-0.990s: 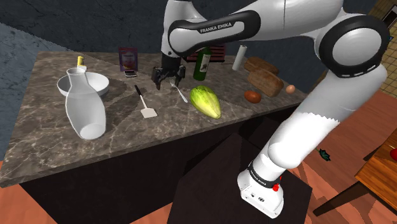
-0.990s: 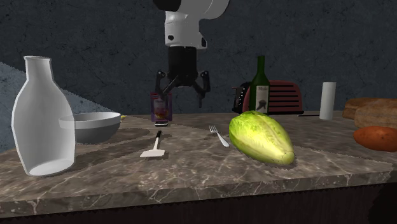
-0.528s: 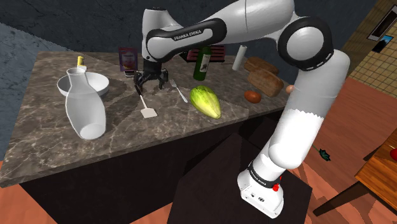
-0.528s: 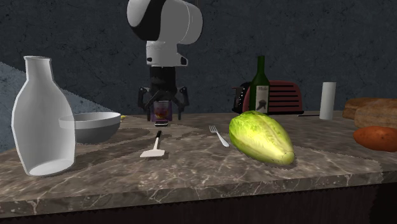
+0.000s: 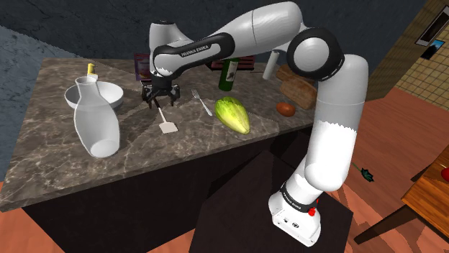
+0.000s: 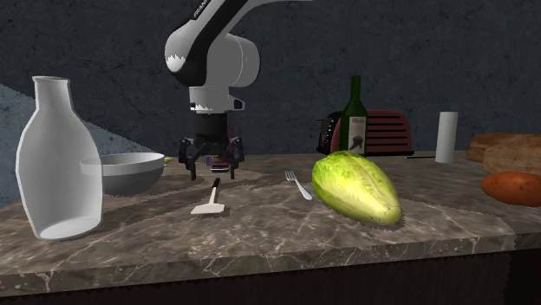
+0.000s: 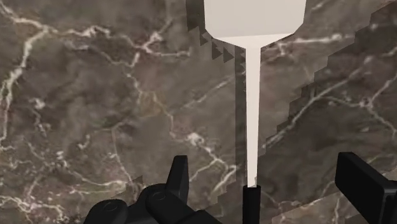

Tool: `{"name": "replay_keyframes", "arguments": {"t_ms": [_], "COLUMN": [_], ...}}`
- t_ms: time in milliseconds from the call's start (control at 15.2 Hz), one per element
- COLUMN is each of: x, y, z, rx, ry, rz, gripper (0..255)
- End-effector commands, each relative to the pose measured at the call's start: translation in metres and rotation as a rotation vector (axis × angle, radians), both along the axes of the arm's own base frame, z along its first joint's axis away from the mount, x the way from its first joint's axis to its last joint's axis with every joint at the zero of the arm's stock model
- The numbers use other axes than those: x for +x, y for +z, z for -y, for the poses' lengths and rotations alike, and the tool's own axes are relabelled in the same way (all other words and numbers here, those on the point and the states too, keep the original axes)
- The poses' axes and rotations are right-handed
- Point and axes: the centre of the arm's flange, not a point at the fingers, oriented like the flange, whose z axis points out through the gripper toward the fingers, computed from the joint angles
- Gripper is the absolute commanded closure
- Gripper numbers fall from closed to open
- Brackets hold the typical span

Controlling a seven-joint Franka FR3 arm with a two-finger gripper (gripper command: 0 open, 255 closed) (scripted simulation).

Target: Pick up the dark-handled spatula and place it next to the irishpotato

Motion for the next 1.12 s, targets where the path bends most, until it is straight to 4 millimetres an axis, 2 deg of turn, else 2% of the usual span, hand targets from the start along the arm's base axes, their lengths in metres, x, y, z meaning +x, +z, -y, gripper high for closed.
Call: {"name": "replay_keyframes", "arguments": {"t_ms": [0,132,660,726,1056], "x": [0.001,0.002,0.002,0.002,0.002], "y": [-0.011,-0.024,-0.024,-0.024,-0.024], "z": [0.0,0.0,0.0,0.0,0.0], "rx": [0.0,0.0,0.0,0.0,0.0], "ry": [-0.001,-0.001,-0.001,-0.001,-0.001], "rz": [0.001,0.001,0.0,0.0,0.0], "gripper": [0,0,0,255,255]}}
